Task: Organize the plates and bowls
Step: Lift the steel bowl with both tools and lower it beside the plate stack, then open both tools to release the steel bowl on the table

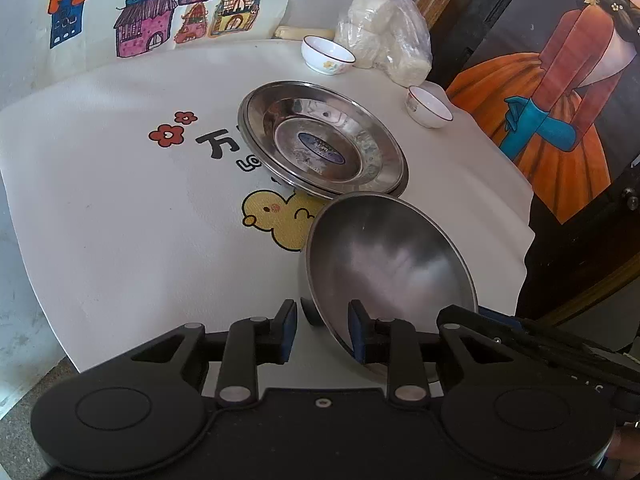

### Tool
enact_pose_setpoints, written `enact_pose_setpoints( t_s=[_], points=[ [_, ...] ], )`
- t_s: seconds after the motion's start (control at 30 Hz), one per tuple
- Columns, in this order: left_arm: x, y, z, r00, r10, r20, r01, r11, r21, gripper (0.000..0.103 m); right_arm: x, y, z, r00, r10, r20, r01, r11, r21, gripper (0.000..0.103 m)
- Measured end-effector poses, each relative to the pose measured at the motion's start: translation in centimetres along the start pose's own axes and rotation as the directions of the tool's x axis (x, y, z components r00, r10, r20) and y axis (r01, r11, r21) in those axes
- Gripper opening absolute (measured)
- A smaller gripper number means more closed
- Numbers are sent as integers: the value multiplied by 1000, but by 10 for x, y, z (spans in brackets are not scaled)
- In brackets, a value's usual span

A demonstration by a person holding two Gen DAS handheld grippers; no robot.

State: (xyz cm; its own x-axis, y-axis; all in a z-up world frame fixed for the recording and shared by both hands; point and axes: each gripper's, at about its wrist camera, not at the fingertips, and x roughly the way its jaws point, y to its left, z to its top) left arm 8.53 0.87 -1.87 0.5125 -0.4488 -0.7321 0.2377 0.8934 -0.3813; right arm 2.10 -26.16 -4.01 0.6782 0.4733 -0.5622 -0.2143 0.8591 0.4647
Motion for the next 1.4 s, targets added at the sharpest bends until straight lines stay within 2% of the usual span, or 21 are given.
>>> enact_pose_setpoints(
  t_s=[0.1,0.23,0.37,0.43,0.5,0.6,0.73,0.83,1.07,1.2,1.27,1.4],
  points=[
    [-2,1,1,1000,6,10,-7,1000,4,31,0,0,0,1000,-6,2,6,1000,2,48],
    [-10,5,4,998,29,60,-30,999,16,53,-2,-1,1,1000,-15,12,15,1000,-3,54],
    [-20,10,11,993,45,107,-47,999,19,61,-4,-4,4,999,-16,28,16,1000,-2,61],
    [-23,9,17,988,71,133,-75,997,27,74,-6,-5,6,999,-17,40,17,1000,-4,67],
    [-26,7,24,982,94,165,-102,994,44,78,-8,-7,9,998,-18,54,19,1000,-7,74],
    [-27,3,36,974,115,198,-131,989,69,89,-12,-10,14,997,-23,80,24,1000,-10,86],
    [-26,-5,49,964,129,234,-157,982,102,100,-15,-16,22,993,-29,110,29,1000,-5,96],
    [-22,-14,60,958,134,253,-171,976,132,102,-16,-22,27,990,-27,136,27,1000,4,103],
    [-1,-41,97,953,137,270,-196,959,207,102,-18,-45,50,977,-100,190,101,995,4,103],
    [4,-64,124,956,73,285,-140,965,220,102,-26,-62,75,952,-185,243,193,981,-7,103],
    [4,-79,141,950,5,312,-79,971,226,102,-30,-70,91,934,-228,274,245,969,-25,103],
    [27,-107,173,938,-24,346,-56,974,218,102,-31,-88,125,897,-284,339,324,944,-65,103]
  ],
)
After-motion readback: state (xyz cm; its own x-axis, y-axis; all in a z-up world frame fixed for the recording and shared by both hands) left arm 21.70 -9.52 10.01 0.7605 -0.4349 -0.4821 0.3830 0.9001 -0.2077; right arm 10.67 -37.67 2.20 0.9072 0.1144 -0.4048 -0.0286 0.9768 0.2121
